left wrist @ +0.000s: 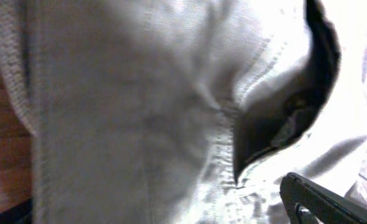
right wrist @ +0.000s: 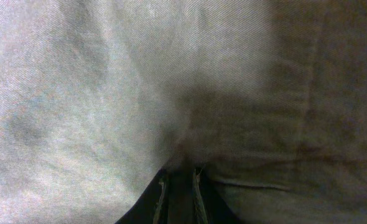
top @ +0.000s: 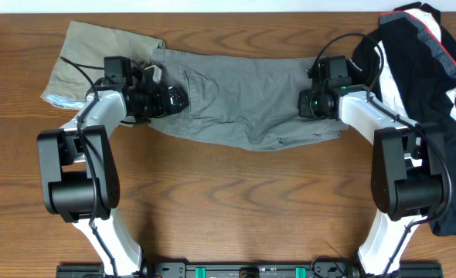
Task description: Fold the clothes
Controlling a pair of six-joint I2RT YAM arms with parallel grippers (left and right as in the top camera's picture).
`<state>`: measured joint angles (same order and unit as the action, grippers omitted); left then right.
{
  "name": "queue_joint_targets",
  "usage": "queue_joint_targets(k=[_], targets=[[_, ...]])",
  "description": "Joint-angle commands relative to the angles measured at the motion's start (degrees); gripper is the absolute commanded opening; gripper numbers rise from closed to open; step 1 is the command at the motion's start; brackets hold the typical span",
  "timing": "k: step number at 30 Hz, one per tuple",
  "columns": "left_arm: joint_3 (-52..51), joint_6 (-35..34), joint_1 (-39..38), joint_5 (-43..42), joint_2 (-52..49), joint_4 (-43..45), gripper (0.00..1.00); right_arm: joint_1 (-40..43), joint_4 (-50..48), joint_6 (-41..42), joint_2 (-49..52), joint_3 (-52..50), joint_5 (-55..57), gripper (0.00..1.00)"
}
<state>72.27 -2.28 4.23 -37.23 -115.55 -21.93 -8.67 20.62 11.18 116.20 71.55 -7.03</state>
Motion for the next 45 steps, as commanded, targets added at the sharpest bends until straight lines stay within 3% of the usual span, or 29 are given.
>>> queue_joint_targets(k=[1,4,8,9,15,24,30,36,45], targets=[[-1.7,0.3,-1.9,-3.1,-4.0,0.0,0.89,-0.2,0.6,0.8,4.1,-1.2,2.3,0.13],[-1.7,-0.1,-1.8,-3.1,-3.9,2.6,0.68,-0.2,0.7,0.8,4.1,-1.2,2.1,0.12],[-1.2,-2.8,-0.1,-3.1,-3.6,3.7,0.14,-0.2,1.8,0.8,4.1,-1.2,2.1,0.1],[-1.1,-2.8,0.4,-3.1,-3.3,3.3,0.06,-0.2,2.3,0.8,4.1,-1.2,2.1,0.09],[-1.1,-2.7,3.5,-2.0,1.6,-0.2,0.06,0.0,3.7,0.8,4.1,-1.2,-1.9,0.04],[-1.1,-1.7,3.5,0.9,16.5,-4.0,0.06,-0.1,4.1,0.9,4.1,-1.2,-10.0,0.03],[-1.1,-1.4,-2.0,1.1,20.8,-4.2,0.06,-0.8,4.5,1.2,4.1,-1.2,-10.4,0.03],[-1.1,-1.4,-11.3,10.0,19.6,-3.8,0.06,-1.6,4.3,1.7,4.1,-1.2,-10.4,0.02],[-1.1,-1.7,-21.8,11.4,19.4,4.4,0.06,-1.6,4.3,1.7,4.1,-1.2,-10.5,0.02]])
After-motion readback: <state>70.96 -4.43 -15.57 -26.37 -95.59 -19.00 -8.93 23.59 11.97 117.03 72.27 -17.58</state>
